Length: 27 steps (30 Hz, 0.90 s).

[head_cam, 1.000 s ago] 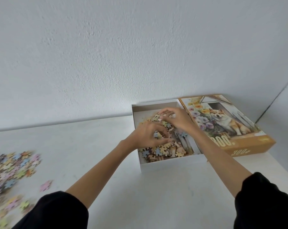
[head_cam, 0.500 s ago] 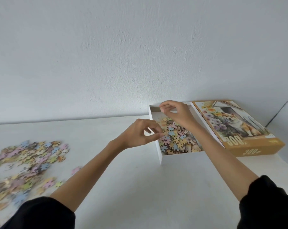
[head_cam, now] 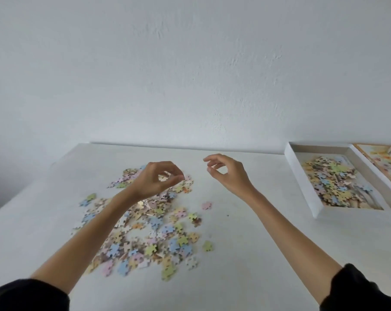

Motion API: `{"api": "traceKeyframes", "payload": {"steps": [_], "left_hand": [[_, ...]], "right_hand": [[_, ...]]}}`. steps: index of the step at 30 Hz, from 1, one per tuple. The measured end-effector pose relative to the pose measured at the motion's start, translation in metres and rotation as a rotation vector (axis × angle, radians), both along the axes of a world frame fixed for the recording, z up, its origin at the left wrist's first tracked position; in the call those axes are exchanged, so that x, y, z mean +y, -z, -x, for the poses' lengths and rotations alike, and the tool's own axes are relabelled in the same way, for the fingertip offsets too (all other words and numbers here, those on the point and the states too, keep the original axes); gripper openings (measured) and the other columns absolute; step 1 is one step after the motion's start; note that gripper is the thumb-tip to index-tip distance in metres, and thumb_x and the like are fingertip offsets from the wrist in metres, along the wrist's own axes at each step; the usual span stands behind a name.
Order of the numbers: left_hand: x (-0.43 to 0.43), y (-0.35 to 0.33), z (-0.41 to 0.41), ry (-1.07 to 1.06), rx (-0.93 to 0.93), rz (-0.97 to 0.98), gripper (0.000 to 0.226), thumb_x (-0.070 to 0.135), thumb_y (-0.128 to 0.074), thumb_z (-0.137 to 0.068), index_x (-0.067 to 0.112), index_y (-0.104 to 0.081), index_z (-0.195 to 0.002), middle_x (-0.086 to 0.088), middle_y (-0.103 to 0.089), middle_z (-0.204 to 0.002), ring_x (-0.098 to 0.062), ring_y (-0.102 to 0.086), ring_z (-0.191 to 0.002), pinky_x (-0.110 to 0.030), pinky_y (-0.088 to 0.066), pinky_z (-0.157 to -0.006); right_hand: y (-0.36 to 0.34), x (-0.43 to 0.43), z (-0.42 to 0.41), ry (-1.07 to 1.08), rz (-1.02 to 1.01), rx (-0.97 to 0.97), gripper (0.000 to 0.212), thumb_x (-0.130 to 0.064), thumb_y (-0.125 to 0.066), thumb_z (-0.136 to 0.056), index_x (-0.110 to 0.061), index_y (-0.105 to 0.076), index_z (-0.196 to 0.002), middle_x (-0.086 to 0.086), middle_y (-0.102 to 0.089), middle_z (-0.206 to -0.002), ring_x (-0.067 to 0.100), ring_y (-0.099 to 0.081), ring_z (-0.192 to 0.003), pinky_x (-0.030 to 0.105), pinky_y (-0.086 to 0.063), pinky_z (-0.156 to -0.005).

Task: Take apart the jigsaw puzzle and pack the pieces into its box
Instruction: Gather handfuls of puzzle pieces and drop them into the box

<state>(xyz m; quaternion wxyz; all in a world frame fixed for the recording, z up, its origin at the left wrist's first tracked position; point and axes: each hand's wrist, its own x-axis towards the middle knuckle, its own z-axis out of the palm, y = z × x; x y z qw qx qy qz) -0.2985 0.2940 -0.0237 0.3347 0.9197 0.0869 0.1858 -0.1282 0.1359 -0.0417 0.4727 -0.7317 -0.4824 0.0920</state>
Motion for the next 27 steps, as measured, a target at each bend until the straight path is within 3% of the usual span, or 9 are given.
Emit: {"api": "traceKeyframes", "payload": {"steps": [4,6,8,11,14,17,20,22,27], "left_hand": [[0.057,0.021,0.061,-0.06,0.113,-0.079,0.049,0.075,-0.046,-0.074,0.036,-0.062,-0.099,0.009,-0.061,-0.109,-0.001,-0.057,-0.103,-0.029,-0.046,-0.094],[0.079,0.038,0.09,-0.113,0.237,-0.09,0.053,0.083,-0.045,-0.066,0.051,-0.05,-0.108,0.008,-0.05,-0.127,-0.007,-0.046,-0.119,-0.038,-0.038,-0.104],[0.093,0.055,0.114,-0.167,0.372,-0.118,0.071,0.09,-0.044,-0.057,0.061,-0.033,-0.12,0.005,-0.034,-0.142,-0.015,-0.033,-0.131,-0.049,-0.03,-0.109],[0.097,0.079,0.133,-0.138,0.441,-0.218,0.106,0.097,-0.035,-0.048,0.051,-0.004,-0.139,0.003,-0.01,-0.154,-0.02,-0.012,-0.142,-0.06,-0.007,-0.114],[0.089,0.087,0.132,-0.102,0.41,-0.28,0.119,0.098,-0.031,-0.044,0.044,0.008,-0.142,0.014,0.007,-0.153,-0.012,0.011,-0.141,-0.049,0.014,-0.111],[0.085,0.089,0.122,-0.084,0.361,-0.33,0.121,0.097,-0.028,-0.048,0.036,0.006,-0.146,0.018,0.003,-0.15,-0.005,0.006,-0.139,-0.041,0.007,-0.114],[0.085,0.092,0.114,-0.097,0.293,-0.366,0.114,0.095,-0.024,-0.053,0.031,-0.015,-0.147,0.008,-0.023,-0.15,-0.012,-0.019,-0.137,-0.035,-0.013,-0.109],[0.085,0.094,0.112,-0.107,0.244,-0.396,0.101,0.092,-0.023,-0.059,0.034,-0.03,-0.141,0.004,-0.038,-0.138,-0.015,-0.032,-0.126,-0.031,-0.024,-0.098],[0.084,0.094,0.105,-0.126,0.097,-0.411,0.06,0.068,-0.044,-0.076,0.028,-0.056,-0.119,0.003,-0.058,-0.106,-0.013,-0.048,-0.095,-0.027,-0.041,-0.079]], "right_hand": [[0.024,0.037,0.049,-0.104,0.103,0.0,0.036,-0.037,-0.065,-0.081,-0.031,-0.057,-0.115,-0.004,-0.059,-0.117,0.014,-0.049,-0.112,0.044,-0.043,-0.096],[0.036,0.052,0.07,-0.191,0.221,-0.027,0.061,-0.057,-0.063,-0.074,-0.032,-0.048,-0.127,-0.001,-0.044,-0.137,0.017,-0.034,-0.129,0.044,-0.029,-0.109],[0.05,0.068,0.086,-0.231,0.336,-0.12,0.093,-0.083,-0.05,-0.057,-0.036,-0.035,-0.136,0.002,-0.026,-0.149,0.021,-0.02,-0.138,0.046,-0.016,-0.111],[0.069,0.089,0.099,-0.223,0.403,-0.282,0.114,-0.095,-0.028,-0.042,-0.041,-0.017,-0.142,0.005,-0.006,-0.155,0.026,-0.004,-0.143,0.051,-0.004,-0.113],[0.074,0.101,0.107,-0.227,0.466,-0.367,0.117,-0.094,-0.027,-0.039,-0.045,-0.003,-0.142,0.004,0.005,-0.156,0.031,0.007,-0.142,0.048,0.008,-0.108],[0.076,0.107,0.108,-0.219,0.512,-0.439,0.111,-0.093,-0.023,-0.043,-0.047,-0.001,-0.141,0.002,0.0,-0.156,0.029,0.002,-0.143,0.048,0.004,-0.112],[0.073,0.107,0.109,-0.172,0.463,-0.51,0.098,-0.09,-0.012,-0.056,-0.041,-0.023,-0.141,-0.003,-0.02,-0.153,0.025,-0.016,-0.141,0.048,-0.012,-0.115],[0.071,0.106,0.111,-0.153,0.419,-0.504,0.088,-0.083,-0.017,-0.064,-0.035,-0.041,-0.134,-0.006,-0.032,-0.145,0.025,-0.025,-0.136,0.048,-0.019,-0.114],[0.072,0.105,0.108,-0.141,0.357,-0.482,0.063,-0.069,-0.034,-0.075,-0.028,-0.057,-0.116,-0.003,-0.049,-0.123,0.027,-0.038,-0.122,0.046,-0.038,-0.099]]}}
